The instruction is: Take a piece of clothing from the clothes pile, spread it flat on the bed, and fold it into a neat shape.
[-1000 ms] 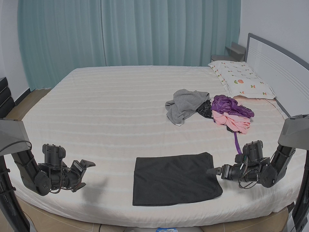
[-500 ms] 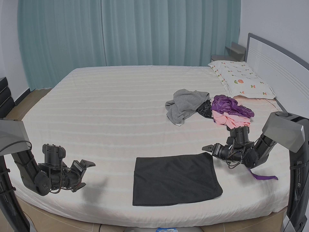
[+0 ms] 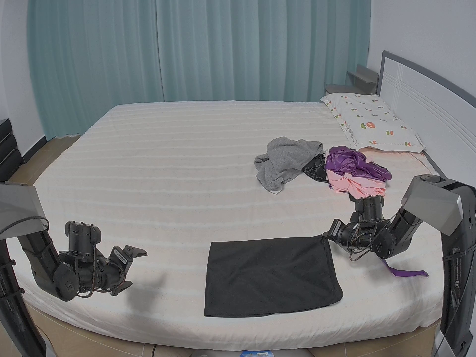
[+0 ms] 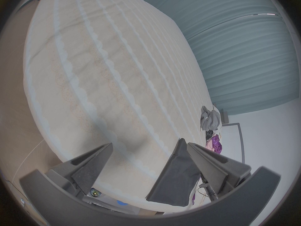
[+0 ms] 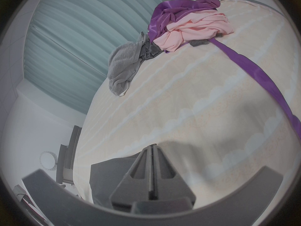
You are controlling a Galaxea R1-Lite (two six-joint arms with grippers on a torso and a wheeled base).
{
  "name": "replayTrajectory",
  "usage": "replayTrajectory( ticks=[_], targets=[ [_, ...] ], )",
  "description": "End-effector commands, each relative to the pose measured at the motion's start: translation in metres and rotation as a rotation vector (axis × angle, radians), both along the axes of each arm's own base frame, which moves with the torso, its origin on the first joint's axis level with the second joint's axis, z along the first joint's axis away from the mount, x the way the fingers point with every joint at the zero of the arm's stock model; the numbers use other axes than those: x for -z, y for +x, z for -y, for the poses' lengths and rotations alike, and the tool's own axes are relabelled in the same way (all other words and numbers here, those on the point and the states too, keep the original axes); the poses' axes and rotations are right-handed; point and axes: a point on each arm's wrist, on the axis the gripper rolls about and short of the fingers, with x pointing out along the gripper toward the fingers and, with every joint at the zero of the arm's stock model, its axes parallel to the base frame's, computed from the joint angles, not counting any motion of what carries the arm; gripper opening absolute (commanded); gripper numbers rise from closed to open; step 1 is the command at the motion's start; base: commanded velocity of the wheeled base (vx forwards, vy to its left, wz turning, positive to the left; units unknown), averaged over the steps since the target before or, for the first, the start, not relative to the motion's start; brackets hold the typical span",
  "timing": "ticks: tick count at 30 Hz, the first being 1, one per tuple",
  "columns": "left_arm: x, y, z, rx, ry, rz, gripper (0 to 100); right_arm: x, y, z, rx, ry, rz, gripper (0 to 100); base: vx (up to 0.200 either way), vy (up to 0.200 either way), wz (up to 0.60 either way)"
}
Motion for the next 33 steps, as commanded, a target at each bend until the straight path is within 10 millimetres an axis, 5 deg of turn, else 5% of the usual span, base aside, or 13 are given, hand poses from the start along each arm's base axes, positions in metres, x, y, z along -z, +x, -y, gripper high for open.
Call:
replayTrajectory(
  ticks=[1,9,10,15,22,29,33],
  targets=[
    [0.0,0.0,0.0,-0.001,0.0,-0.002,100,-0.004,0.001,0.002,0.005,0.003,0.009,0,0.0,0.0,0.0],
    [0.0,0.0,0.0,0.0,-0.001,-0.002,100,-0.003,0.001,0.003,0.007,0.001,0.005,0,0.0,0.0,0.0],
    [0.0,0.0,0.0,0.0,0.0,-0.002,100,-0.003,0.0,0.003,0.007,0.001,0.004,100,0.0,0.0,0.0],
    [0.0,0.0,0.0,0.002,0.0,0.0,100,-0.014,-0.005,0.005,0.012,0.004,0.017,100,0.0,0.0,0.0],
    [0.0,0.0,0.0,0.002,0.0,-0.002,100,-0.049,-0.046,0.012,0.022,0.014,0.031,100,0.0,0.0,0.0],
    [0.0,-0.001,0.0,0.001,-0.001,-0.001,100,-0.055,-0.096,0.026,0.121,0.103,-0.007,100,0.0,0.0,0.0],
    [0.0,-0.003,0.0,0.005,-0.001,-0.005,100,-0.048,-0.107,0.033,0.154,0.14,0.002,100,-0.15,0.0,0.0]
  ],
)
